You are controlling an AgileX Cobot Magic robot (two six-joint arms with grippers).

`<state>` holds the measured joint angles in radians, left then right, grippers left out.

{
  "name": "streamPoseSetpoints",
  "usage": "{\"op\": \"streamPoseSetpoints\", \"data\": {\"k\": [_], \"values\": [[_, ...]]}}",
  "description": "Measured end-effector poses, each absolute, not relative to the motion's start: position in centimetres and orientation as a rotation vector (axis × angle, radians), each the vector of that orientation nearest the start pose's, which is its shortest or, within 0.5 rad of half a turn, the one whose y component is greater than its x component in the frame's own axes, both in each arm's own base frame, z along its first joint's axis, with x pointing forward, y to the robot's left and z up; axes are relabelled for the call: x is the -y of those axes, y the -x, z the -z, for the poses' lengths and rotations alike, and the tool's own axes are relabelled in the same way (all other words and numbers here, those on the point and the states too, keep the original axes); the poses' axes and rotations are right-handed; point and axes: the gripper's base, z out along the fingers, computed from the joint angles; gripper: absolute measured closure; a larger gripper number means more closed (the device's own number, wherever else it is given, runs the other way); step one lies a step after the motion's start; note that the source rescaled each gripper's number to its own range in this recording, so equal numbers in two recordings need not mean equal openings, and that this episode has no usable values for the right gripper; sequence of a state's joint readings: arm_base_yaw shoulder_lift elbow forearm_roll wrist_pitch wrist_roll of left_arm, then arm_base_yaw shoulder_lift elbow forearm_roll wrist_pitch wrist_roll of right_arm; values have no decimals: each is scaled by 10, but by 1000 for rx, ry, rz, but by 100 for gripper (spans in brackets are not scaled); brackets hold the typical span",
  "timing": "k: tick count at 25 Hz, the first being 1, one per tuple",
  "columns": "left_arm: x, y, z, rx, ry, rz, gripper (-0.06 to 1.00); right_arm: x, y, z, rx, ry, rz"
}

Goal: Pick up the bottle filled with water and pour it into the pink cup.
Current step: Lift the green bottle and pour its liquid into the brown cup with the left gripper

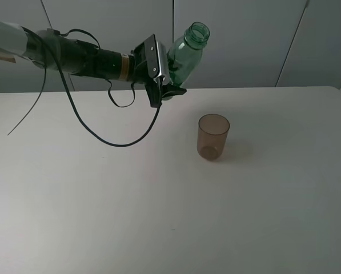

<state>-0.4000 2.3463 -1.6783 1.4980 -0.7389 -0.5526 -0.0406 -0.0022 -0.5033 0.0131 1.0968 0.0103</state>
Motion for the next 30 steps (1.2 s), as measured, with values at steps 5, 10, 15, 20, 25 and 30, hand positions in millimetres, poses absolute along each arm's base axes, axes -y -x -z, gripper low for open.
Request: {"op": "streamPoseSetpoints", "data": {"k": [5,10,15,20,25,30], "values": [[258,-452,-128,-1226,-1589,291,94,-1,7,-275,-2074,-52,3],[264,-457,-130,-1117,-1656,179,94,-1,7,-275,-2074,-52,3],[263,-460,-126,-1037,-1736,75,94,-1,7,-275,-2074,-52,3],[262,-462,-123,-962,-1794,-7,94,-1,7,-275,-2074,-52,3],[264,-460,-115,-890,-1837,-24,94,-1,7,-275,-2074,-52,3],[267,-461,-117,-818,-1857,-51,94,-1,7,-275,-2074,-52,3]]}}
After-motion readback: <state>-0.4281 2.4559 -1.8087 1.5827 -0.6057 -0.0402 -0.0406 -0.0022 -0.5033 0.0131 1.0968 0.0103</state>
